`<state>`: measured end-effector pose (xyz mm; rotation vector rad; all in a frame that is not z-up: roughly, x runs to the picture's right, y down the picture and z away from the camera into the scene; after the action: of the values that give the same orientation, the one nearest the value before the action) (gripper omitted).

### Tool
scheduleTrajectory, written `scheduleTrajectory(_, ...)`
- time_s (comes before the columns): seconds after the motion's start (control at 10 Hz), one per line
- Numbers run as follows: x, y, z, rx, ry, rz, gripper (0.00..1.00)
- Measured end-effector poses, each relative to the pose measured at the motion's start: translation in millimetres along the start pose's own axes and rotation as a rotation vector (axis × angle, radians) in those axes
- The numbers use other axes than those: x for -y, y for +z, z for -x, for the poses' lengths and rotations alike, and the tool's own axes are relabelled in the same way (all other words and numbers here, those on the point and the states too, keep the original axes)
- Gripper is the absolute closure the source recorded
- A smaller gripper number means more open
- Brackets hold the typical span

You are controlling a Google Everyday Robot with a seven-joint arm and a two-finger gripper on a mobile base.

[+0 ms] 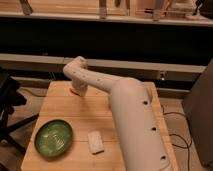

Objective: Place the pepper in the ceramic cup

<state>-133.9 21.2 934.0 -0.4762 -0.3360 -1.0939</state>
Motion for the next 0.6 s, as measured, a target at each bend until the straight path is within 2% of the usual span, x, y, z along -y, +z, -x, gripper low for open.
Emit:
scheduleTrajectory(0.1,5,-6,-1,-0.006,-0.025,-0.024,0.78)
scheduleTrajectory(0.2,12,-12,-6,-0.009,-0.081,-0.077,0.68)
scheduleTrajectory(0.4,15,-20,-17,-0.008,-0.216,-0.145,0.47)
scheduleTrajectory(0.5,18,-23,-18,-0.009,-0.314,-0.163,0.38)
scheduleTrajectory(0.6,22,-27,-17,-0.006,-0.456,-0.164,0.26)
